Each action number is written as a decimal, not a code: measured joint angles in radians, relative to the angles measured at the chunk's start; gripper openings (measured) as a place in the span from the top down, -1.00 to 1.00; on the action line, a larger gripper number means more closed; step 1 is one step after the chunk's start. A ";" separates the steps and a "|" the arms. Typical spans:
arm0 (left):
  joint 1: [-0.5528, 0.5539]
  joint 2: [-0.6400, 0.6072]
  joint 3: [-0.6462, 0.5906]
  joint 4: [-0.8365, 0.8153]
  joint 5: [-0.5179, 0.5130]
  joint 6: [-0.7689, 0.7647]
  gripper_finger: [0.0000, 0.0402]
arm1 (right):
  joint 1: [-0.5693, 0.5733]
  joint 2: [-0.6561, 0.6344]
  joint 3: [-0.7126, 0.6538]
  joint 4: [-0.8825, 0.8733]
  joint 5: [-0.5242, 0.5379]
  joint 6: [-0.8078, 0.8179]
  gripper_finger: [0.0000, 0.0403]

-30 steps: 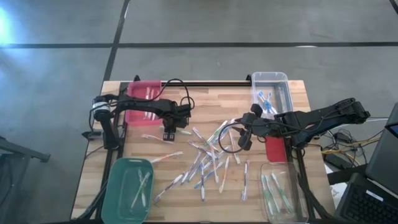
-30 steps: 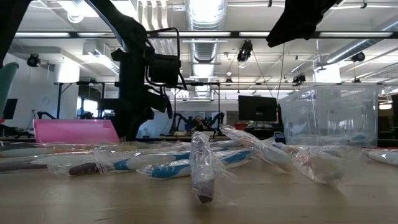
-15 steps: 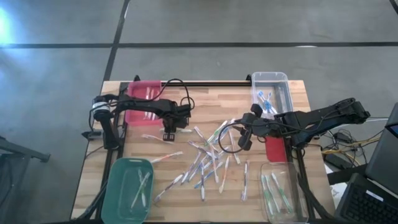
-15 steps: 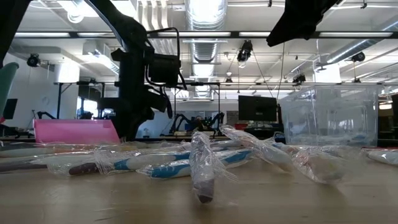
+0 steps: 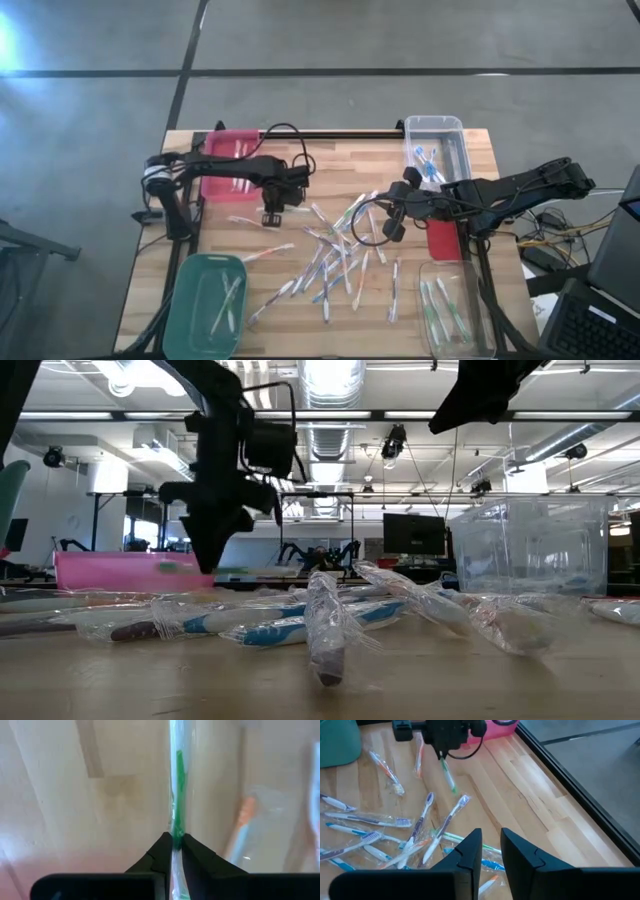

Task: Pick & Place Toothbrushes
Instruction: Put the green toothbrush into the green bin

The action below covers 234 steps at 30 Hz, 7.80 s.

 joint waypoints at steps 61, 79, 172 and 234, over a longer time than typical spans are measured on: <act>-0.641 -0.126 -0.146 1.649 -0.925 1.950 1.00 | 0.066 0.000 -0.230 0.644 -0.224 -0.101 0.13; -0.636 -0.126 -0.148 1.669 -0.863 2.000 1.00 | 0.065 0.000 -0.251 0.818 -0.366 -0.074 -0.05; -0.584 -0.347 -0.260 1.575 -1.010 0.690 0.53 | 0.055 -0.052 -0.261 0.713 -0.359 -0.110 0.92; -0.555 -0.283 -0.471 1.856 -0.234 -0.072 0.04 | 0.076 0.565 -0.197 1.470 -0.332 -0.428 0.91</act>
